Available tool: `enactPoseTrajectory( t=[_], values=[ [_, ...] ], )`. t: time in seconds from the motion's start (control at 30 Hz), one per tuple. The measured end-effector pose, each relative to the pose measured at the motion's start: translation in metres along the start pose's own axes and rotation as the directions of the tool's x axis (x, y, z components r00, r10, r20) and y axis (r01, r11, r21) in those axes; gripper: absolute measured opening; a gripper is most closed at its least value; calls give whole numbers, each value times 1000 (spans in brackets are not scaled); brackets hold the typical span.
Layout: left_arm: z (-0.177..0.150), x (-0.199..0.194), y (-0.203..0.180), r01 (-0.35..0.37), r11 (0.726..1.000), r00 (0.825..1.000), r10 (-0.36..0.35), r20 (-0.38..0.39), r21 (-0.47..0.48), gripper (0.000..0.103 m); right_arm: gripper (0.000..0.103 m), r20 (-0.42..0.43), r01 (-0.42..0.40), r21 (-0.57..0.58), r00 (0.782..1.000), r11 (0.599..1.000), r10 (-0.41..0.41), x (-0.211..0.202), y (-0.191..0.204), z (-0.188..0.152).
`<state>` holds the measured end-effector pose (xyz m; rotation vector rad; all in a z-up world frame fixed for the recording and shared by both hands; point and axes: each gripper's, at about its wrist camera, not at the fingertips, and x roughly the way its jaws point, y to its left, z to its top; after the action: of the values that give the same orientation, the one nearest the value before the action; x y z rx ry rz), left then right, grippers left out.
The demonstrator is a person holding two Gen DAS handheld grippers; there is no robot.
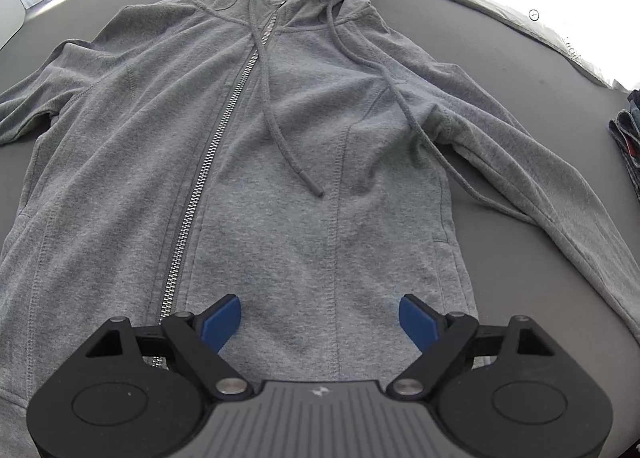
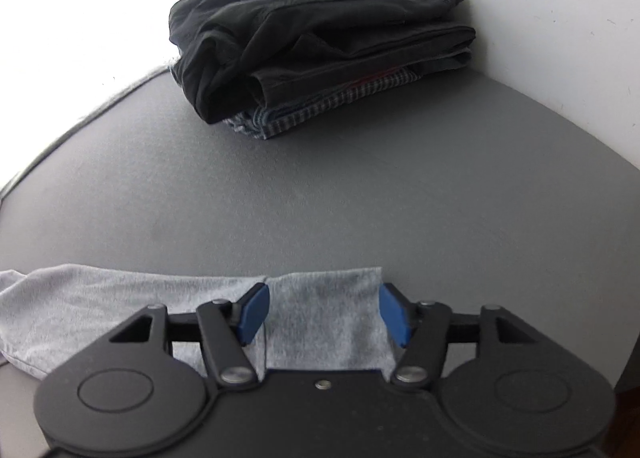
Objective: Fold clothes
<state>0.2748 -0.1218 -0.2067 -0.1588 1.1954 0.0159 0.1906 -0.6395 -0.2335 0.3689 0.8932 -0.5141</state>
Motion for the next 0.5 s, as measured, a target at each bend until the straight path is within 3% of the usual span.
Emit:
enactPoseTrajectory(
  t=[0.07, 0.2, 0.27, 0.33, 0.37, 0.43, 0.5],
  values=[
    [-2, 2, -2, -7, 1000, 1000, 7, -5, 4, 88, 65, -36, 43, -6, 998, 999, -43, 5, 8, -8],
    [-8, 0, -5, -6, 1000, 1000, 6, 1, 9, 88, 77, -32, 94, 48, 995, 994, -93, -9, 14, -31],
    [-11, -1, -6, -6, 1000, 1000, 6, 1, 8, 89, 76, 5, 102, 102, 995, 990, -104, -17, 13, -46],
    [-13, 1, -8, -9, 1000, 1000, 9, -5, 11, 89, 54, 47, 118, 108, 991, 987, -124, -24, 14, -57],
    [-14, 2, -9, -13, 1000, 1000, 13, -7, 15, 89, 19, 64, 110, 73, 991, 991, -114, -26, 16, -57],
    [-16, 2, -13, -19, 999, 1000, 20, -8, 29, 90, 14, 97, 97, 35, 990, 995, -100, -35, 20, -54],
    [-18, 2, -16, -15, 999, 1000, 16, -10, 37, 91, 13, 192, 146, -37, 972, 989, -136, -57, 30, -47]
  ],
)
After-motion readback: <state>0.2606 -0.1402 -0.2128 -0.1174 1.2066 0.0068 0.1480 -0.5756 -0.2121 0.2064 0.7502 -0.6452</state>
